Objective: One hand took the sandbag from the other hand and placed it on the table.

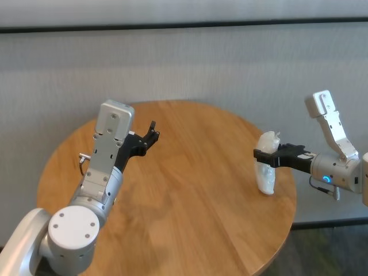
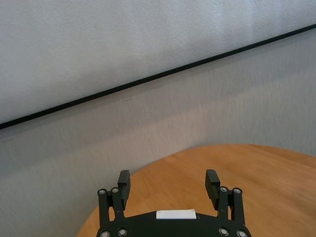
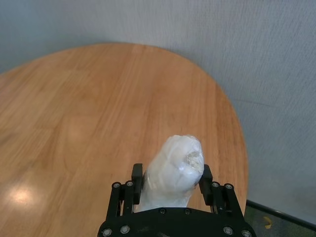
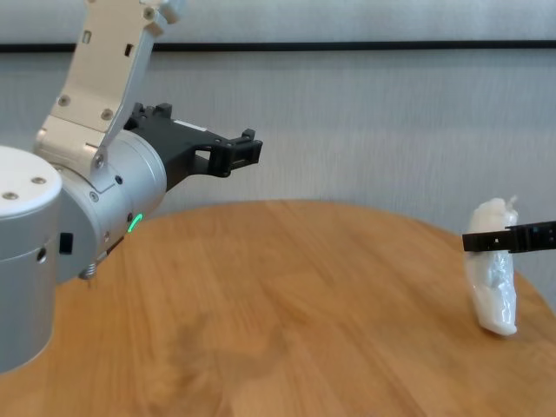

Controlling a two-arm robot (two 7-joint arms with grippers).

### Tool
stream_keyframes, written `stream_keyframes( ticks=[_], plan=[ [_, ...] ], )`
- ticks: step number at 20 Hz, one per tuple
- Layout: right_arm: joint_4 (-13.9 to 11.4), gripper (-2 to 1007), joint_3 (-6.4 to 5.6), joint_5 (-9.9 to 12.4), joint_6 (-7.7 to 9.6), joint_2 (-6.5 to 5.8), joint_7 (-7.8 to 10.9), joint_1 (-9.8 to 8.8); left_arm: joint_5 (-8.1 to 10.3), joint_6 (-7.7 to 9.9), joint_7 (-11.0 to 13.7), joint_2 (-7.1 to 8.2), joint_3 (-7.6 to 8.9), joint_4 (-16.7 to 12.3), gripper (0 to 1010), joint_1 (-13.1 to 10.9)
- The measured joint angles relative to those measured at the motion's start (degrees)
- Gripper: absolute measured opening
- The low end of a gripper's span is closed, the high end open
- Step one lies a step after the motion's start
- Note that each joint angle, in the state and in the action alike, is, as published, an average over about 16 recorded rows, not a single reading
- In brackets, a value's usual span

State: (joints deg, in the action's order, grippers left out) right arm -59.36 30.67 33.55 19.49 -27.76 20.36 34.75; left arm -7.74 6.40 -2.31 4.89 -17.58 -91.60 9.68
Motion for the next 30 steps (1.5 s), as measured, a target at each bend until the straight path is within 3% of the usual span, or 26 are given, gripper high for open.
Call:
stream_keyframes(
  ticks=[14, 30],
  plan=[
    [-0.5, 972, -0.29, 0.3, -0.28, -0.05, -0.23, -0.36, 0.00, 0.00, 0.0, 0.00, 0.00, 0.0, 1002, 0.0],
    [-0.6, 1002, -0.38, 0.5, -0.35, -0.08, -0.29, -0.46, 0.00, 0.00, 0.0, 0.00, 0.00, 0.0, 1002, 0.0]
  ],
)
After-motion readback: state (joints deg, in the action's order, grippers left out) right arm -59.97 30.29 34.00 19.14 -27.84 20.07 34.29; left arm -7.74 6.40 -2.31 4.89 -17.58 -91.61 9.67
